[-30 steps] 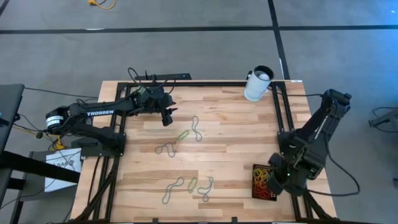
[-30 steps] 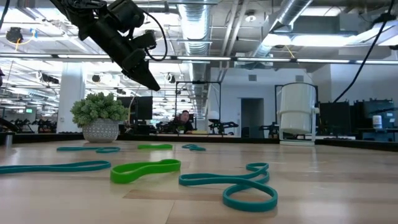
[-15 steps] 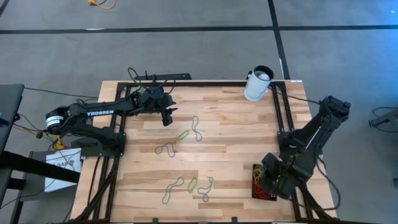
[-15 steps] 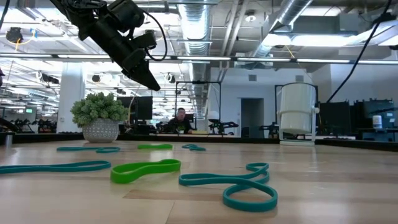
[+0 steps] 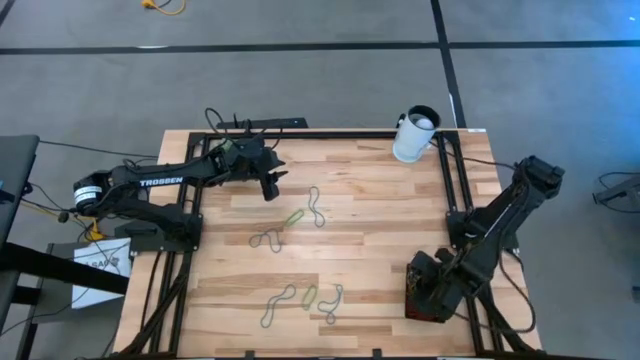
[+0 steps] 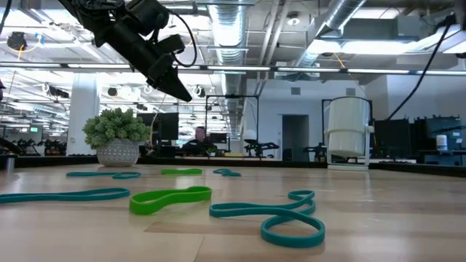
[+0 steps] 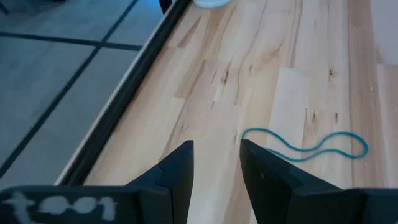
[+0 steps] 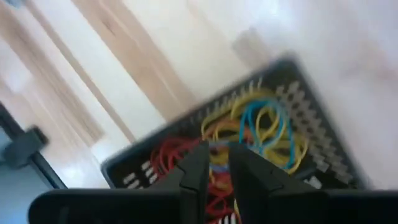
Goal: Pick and place items into bin
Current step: Put the right blue rubberband into the black basket, then put the top blue rubberband into the black basket
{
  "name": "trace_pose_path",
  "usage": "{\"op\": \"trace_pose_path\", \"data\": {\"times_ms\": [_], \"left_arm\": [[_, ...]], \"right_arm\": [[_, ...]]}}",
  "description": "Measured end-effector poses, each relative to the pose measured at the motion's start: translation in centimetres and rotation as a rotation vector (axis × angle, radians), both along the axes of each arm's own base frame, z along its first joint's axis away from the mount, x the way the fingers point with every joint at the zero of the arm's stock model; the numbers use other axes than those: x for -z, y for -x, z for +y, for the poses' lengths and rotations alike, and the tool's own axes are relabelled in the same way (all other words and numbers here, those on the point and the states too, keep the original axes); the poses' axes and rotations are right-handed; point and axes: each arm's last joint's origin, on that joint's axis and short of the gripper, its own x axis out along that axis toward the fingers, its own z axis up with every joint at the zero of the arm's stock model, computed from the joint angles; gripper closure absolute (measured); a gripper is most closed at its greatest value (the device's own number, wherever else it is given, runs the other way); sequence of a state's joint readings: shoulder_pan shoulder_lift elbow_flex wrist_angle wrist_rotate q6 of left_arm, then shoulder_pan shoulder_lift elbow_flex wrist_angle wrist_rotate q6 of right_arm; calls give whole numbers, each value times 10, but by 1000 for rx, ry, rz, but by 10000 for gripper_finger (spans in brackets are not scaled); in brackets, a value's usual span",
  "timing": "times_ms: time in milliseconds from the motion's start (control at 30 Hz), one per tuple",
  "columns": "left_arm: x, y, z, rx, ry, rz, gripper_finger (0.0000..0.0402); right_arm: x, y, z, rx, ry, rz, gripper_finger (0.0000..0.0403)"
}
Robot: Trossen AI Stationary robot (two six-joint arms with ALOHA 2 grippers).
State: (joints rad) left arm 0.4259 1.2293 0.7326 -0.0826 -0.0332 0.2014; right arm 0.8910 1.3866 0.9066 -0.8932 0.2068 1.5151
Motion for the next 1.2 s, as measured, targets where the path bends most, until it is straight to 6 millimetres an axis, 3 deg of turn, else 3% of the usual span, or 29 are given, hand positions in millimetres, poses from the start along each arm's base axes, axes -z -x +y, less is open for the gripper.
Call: {"op": "trace_pose_path", "data": {"times_ms": [167, 300, 500, 600, 767, 900, 1067, 1200], "left_arm": [[-4, -2, 2, -23, -53, -25, 280], [-6, -1, 6, -25, -141, -4, 280], [-9, 5, 21, 21, -100, -69, 280], [1, 5, 25, 83, 33, -67, 280], [36, -9, 22, 117, 193, 44, 280], [63, -27, 15, 146, 207, 119, 280], [82, -41, -6, 217, 223, 212, 280], [73, -54, -18, 237, 94, 195, 280]], "right_arm": [[-32, 5, -25, -76, 33, -166, 347], [-59, 21, -59, -149, 134, -266, 347], [-86, 54, -116, -46, 474, -523, 347], [-72, 53, -122, 2, 550, -660, 347], [-7, 31, -111, -134, 539, -692, 348], [28, 17, -112, -182, 621, -772, 348], [40, 3, -125, -275, 623, -979, 348], [45, -6, -144, -309, 625, -1074, 348]]}}
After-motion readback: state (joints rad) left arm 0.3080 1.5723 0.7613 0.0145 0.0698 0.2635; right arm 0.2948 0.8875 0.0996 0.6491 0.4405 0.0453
